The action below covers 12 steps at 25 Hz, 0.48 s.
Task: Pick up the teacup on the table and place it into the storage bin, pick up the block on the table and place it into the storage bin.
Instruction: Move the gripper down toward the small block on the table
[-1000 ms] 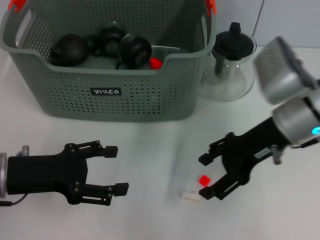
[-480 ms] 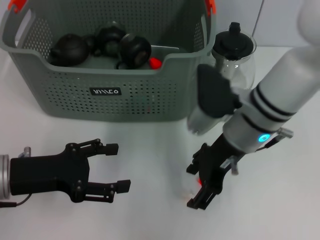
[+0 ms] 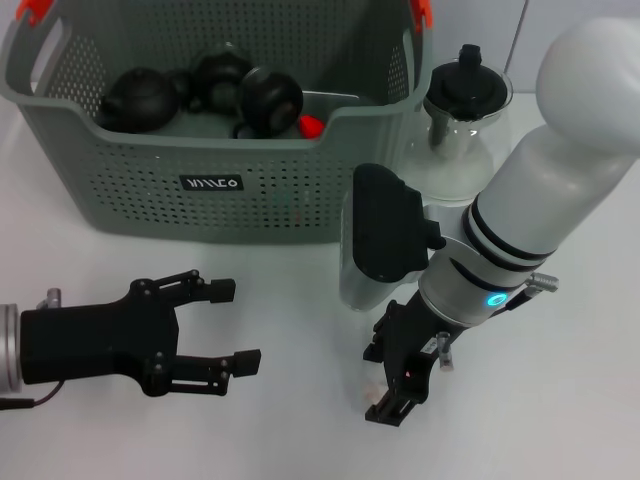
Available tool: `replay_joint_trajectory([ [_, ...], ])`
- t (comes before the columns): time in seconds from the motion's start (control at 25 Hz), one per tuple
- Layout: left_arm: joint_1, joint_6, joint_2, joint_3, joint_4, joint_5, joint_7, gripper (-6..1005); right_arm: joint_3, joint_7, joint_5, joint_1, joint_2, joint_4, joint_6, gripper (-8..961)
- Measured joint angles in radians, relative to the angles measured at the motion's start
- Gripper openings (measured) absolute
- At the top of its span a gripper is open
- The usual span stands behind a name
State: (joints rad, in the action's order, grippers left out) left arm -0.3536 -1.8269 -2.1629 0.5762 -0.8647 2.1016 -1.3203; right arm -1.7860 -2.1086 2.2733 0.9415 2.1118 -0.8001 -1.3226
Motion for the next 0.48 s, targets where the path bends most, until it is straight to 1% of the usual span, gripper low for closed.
replay_joint_trajectory([
  [0.16, 0.000, 0.000, 0.000, -0.010, 0.000, -0.002, 0.000, 952, -0.025, -0.011, 0.001, -0.005, 0.000, -0.015, 0.005, 837],
  [0.4, 0.001, 0.003, 0.000, -0.017, 0.000, -0.003, 0.001, 952, -0.040, -0.014, 0.002, -0.005, 0.001, -0.017, 0.010, 627],
  [0.48, 0.001, 0.003, 0.000, -0.020, 0.001, -0.003, 0.001, 952, -0.041, -0.014, 0.002, -0.006, 0.001, -0.018, 0.009, 528],
])
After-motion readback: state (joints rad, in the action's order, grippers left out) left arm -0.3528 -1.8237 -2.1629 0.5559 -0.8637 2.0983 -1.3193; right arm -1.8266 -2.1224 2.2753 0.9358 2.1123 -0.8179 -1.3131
